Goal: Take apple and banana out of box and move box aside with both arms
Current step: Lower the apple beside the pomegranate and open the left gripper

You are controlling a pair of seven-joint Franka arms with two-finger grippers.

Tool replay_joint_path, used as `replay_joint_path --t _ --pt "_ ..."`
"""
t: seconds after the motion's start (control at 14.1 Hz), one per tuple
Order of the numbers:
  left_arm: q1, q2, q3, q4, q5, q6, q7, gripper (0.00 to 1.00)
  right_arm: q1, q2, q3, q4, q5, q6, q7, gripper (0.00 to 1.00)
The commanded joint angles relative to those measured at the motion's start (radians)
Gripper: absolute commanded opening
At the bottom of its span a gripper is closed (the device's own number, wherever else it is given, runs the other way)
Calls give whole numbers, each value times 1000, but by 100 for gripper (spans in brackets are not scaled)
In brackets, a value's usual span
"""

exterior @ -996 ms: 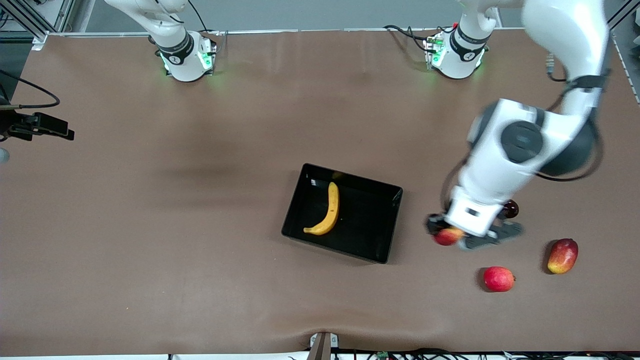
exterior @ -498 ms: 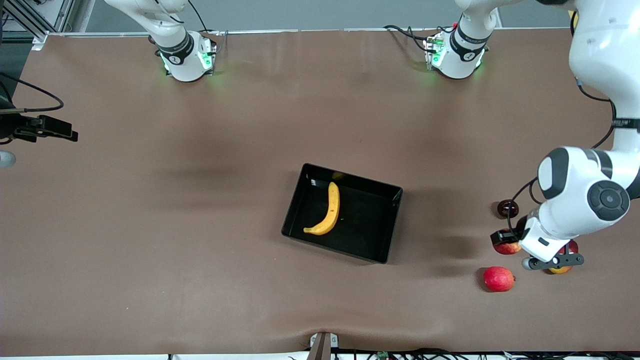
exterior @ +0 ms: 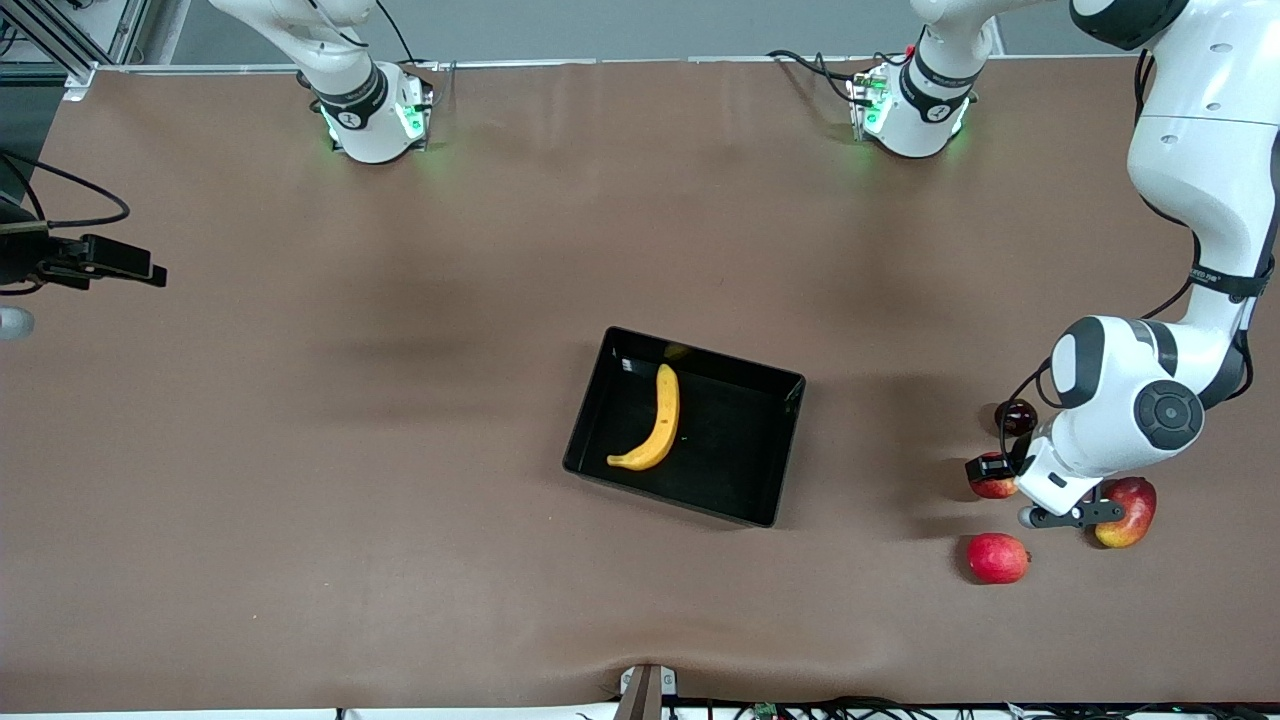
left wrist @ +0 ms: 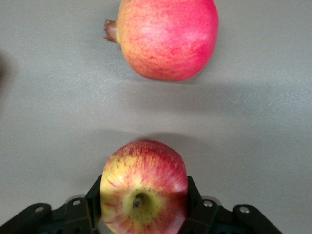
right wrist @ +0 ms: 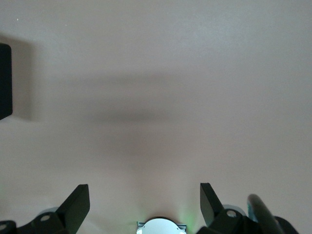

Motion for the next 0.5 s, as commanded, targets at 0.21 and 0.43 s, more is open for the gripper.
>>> replay_joint_path --t 0.21,0.43 --pt "8 9 -4 -20 24 39 -3 98 -16 59 7 9 23 116 -10 100" --pt "8 -5 -7 -16 22 45 -14 100 -10 86 8 11 24 124 -7 100"
